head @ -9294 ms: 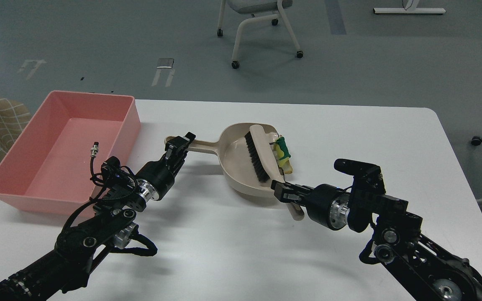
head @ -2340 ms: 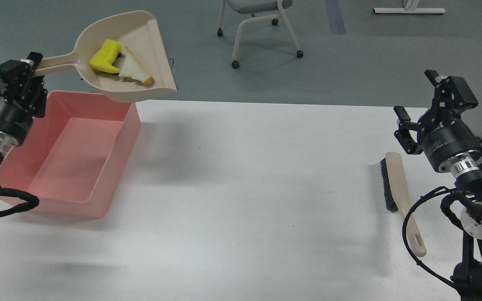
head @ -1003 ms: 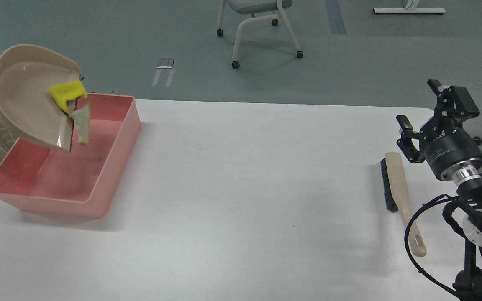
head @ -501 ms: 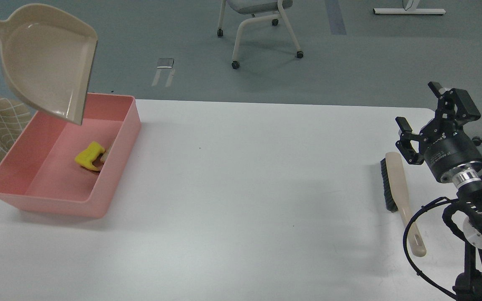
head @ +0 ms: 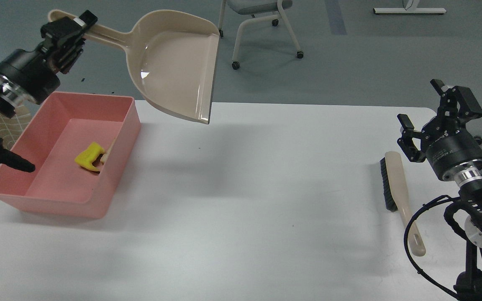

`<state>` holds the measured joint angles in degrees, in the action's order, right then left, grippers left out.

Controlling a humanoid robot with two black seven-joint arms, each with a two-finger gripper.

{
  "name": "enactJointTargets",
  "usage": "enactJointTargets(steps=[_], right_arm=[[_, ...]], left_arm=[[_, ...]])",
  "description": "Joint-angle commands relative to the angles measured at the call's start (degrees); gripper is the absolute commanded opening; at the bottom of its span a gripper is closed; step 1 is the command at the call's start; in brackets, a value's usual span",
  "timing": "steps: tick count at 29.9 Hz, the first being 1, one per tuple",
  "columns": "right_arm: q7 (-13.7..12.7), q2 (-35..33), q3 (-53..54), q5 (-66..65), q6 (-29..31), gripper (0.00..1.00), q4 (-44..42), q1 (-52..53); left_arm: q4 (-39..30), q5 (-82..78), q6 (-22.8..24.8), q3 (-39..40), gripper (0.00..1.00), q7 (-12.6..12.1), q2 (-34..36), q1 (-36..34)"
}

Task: Sweep and dump garbage into bin
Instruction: 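Lower the dustpan back onto the table and release it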

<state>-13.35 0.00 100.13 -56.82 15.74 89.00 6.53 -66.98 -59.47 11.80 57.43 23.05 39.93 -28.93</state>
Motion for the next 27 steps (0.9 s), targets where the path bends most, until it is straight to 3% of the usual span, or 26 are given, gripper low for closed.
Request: enactJointTargets(steps=[1, 5, 11, 21, 27], right_arm=[[0.0, 0.0, -0.1, 0.0, 0.0, 0.99, -0.4, 0.1], [0.0, 0.0, -0.1, 0.0, 0.0, 0.99, -0.4, 0.5], [0.0, 0.0, 0.0, 0.0, 0.0, 0.99, -0.4, 0.2], [0.1, 0.0, -0.1, 0.0, 0.0, 0.99, -0.4, -0.2], [0.0, 0.0, -0.1, 0.0, 0.0, 0.99, -0.4, -0.2]], left_arm=[[0.6, 0.1, -0.6, -0.4, 0.0, -1.6, -9.1, -0.1], [2.3, -0.3, -4.7, -3.5, 0.0, -2.6, -19.4, 0.7], [5.9, -0.3, -12.8, -16.1, 0.0, -3.0, -24.4, 0.4], [19.8, 0.8, -15.7, -17.8, 0.0, -4.3, -34.2, 0.4], [20.3, 0.6, -17.1, -18.2, 0.03, -3.7, -34.9, 0.5]])
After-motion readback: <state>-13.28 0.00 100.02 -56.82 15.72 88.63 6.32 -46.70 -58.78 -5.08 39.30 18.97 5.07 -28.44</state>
